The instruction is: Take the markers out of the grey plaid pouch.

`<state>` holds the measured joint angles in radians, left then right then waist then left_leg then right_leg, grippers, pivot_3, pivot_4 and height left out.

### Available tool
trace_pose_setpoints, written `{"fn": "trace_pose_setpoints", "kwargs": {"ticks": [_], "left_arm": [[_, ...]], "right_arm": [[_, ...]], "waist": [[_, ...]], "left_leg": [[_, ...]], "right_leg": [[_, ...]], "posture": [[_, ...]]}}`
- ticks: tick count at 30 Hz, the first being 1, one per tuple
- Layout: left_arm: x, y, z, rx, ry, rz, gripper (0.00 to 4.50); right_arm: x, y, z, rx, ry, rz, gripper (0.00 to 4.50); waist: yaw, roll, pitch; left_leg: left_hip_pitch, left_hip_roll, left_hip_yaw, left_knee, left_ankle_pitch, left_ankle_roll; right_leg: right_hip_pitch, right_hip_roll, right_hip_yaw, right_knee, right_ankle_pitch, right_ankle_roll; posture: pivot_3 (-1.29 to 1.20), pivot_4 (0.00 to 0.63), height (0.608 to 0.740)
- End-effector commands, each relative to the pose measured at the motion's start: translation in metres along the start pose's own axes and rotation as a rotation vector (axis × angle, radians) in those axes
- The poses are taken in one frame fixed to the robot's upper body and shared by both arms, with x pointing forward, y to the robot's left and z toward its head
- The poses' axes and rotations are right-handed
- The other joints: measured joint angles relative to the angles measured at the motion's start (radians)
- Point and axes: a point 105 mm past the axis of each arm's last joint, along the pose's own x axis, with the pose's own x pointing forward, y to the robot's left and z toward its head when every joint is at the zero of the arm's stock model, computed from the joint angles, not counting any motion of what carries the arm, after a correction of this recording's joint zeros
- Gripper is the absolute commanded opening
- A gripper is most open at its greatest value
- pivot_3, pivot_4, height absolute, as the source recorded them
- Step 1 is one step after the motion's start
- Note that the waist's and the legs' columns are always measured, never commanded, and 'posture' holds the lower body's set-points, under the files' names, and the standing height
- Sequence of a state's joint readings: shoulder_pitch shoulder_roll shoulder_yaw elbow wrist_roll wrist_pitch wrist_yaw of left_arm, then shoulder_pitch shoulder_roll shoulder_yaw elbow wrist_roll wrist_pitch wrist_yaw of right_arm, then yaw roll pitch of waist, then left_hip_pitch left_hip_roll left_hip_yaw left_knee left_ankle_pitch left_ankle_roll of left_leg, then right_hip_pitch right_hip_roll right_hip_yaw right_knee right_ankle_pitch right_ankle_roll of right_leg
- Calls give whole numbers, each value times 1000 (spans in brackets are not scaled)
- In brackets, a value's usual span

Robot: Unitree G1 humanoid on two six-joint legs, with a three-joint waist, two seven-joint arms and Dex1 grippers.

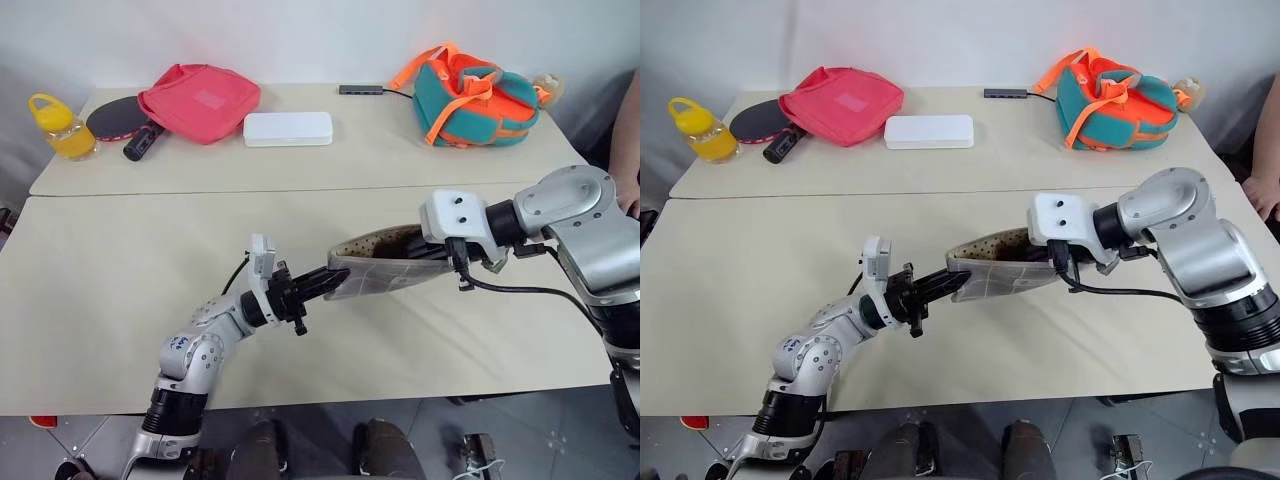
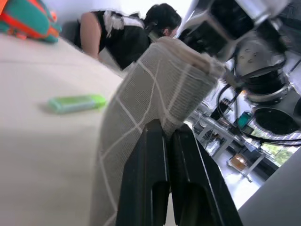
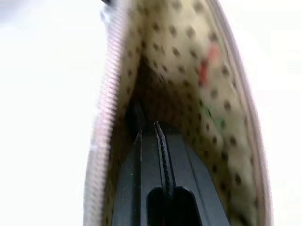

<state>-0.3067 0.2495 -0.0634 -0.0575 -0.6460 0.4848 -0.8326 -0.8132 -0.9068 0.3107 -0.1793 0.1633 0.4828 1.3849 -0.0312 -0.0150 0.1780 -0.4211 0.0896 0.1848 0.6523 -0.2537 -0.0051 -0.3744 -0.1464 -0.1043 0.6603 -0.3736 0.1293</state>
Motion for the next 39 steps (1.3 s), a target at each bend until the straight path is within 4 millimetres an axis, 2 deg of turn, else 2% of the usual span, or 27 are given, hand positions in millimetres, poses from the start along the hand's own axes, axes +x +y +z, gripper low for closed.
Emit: {"fn": "trace_pose_setpoints", "kwargs": {"ticks": [1,2,5,8,12,15,24,27,29,35,39], "left_arm": [[-4,17,-15,129,67,66,0],[-4,19,-15,148,62,71,0],[-3,19,-12,173,49,55,0],[-2,11,-9,198,35,25,0],[-3,3,0,193,-6,6,0],[-2,-4,-1,210,9,-18,0],[-5,-4,-5,216,28,-6,0],[-5,-5,-6,216,27,-4,0],[-5,-5,-7,217,29,-4,0],[-4,-6,-5,222,23,-7,0],[-2,-7,-6,217,22,-12,0]], "right_arm": [[16,-9,-24,-38,100,-64,41],[21,-12,-29,-53,118,-82,41],[27,-14,-29,-51,87,-93,41],[26,-8,-28,-23,68,-57,588],[19,3,-23,24,47,-3,1980],[23,6,-17,-6,27,-2,2989],[35,14,-29,-10,68,18,2989],[34,9,-27,-28,66,-7,2387],[30,5,-24,-55,69,-26,1764],[13,-3,-8,-108,57,-59,1764],[21,4,-14,-110,76,-22,1764]], "waist": [[3,0,0],[3,0,0],[1,0,0],[1,0,0],[2,0,0],[1,0,0],[2,0,0],[2,0,0],[2,0,0],[3,0,0],[4,0,0]], "left_leg": [[0,0,0,1,0,0],[-1,0,1,1,0,0],[-1,0,1,2,0,0],[0,0,1,1,0,0],[0,0,0,1,0,0],[0,0,0,1,0,0],[0,0,0,1,0,0],[0,0,0,1,0,0],[0,0,0,1,0,0],[0,0,0,1,0,0],[0,0,0,1,0,1]], "right_leg": [[0,0,0,0,0,0],[0,0,0,0,0,0],[0,0,0,0,0,0],[0,0,0,1,0,0],[0,0,0,0,0,0],[0,0,0,1,0,0],[0,0,0,1,0,0],[0,0,0,1,0,0],[0,0,0,1,0,0],[0,0,0,1,0,0],[0,-1,0,0,0,0]], "posture": [[0,150,740],[0,150,740],[0,150,740],[0,150,740],[0,150,740],[0,150,740],[0,150,740],[0,150,740],[0,150,740],[0,150,740],[0,150,740]]}}
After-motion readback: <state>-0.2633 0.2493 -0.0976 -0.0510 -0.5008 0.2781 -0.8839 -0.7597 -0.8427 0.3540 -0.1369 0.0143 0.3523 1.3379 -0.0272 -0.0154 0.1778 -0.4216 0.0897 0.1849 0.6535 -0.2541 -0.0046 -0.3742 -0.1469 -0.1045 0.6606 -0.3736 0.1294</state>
